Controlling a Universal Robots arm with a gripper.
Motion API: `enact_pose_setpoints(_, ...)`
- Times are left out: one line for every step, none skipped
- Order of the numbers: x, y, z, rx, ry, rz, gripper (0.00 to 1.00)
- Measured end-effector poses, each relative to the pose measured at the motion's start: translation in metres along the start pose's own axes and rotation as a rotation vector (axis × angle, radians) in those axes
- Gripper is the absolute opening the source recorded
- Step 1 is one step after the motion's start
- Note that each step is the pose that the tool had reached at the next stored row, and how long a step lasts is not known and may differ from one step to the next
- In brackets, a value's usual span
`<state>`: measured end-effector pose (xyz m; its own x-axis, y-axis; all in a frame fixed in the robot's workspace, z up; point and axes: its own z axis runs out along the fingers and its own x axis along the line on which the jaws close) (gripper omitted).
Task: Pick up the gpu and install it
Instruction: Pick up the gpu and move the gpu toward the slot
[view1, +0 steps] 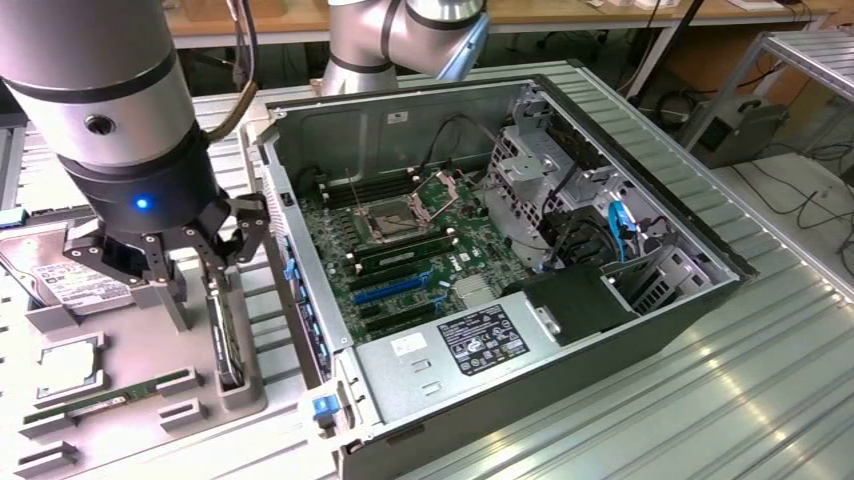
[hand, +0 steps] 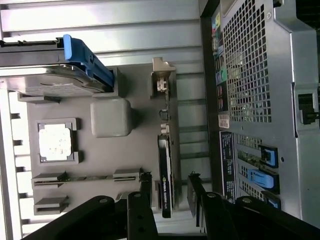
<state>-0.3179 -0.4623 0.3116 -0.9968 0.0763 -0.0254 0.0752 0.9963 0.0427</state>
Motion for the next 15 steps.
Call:
enact_pose_setpoints(0.0, -0.0001, 0.0025, -0.0001, 0.0, 0.0, 0.42)
enact_pose_setpoints(0.0, -0.0002, 0.0044, 0.0, -0.0001, 0.0, 0.42)
enact_pose_setpoints(0.0, -0.0003, 0.0061, 0.0, 0.0, 0.0, 0.42)
enact_pose_setpoints(0.0, -0.0003, 0.008, 0.0001, 0.0, 0.0, 0.42)
enact_pose_setpoints(0.0, -0.0004, 0.0098, 0.0001, 0.0001, 0.0, 0.42)
enact_pose_setpoints(0.0, -0.0005, 0.0116, 0.0001, 0.0001, 0.0, 0.42)
enact_pose_setpoints(0.0, -0.0006, 0.0136, 0.0001, 0.0, 0.0, 0.42)
enact_pose_setpoints(0.0, -0.0007, 0.0154, 0.0, 0.0, 0.0, 0.42)
enact_pose_setpoints(0.001, -0.0008, 0.0178, 0.0001, 0.0001, 0.0, 0.42)
enact_pose_setpoints(0.001, -0.0009, 0.0201, 0.0001, 0.0001, 0.001, 0.42)
enact_pose_setpoints(0.001, -0.001, 0.0219, 0.0, 0.0, 0.001, 0.42)
enact_pose_setpoints(0.001, -0.0011, 0.0237, 0.0, -0.0001, 0.001, 0.42)
enact_pose_setpoints(0.001, -0.0012, 0.0256, 0.0, -0.0001, 0.001, 0.42)
enact_pose_setpoints(0.001, -0.0013, 0.0274, 0.0, -0.0002, 0.001, 0.42)
enact_pose_setpoints(0.001, -0.0013, 0.0293, 0.0, -0.0003, 0.001, 0.42)
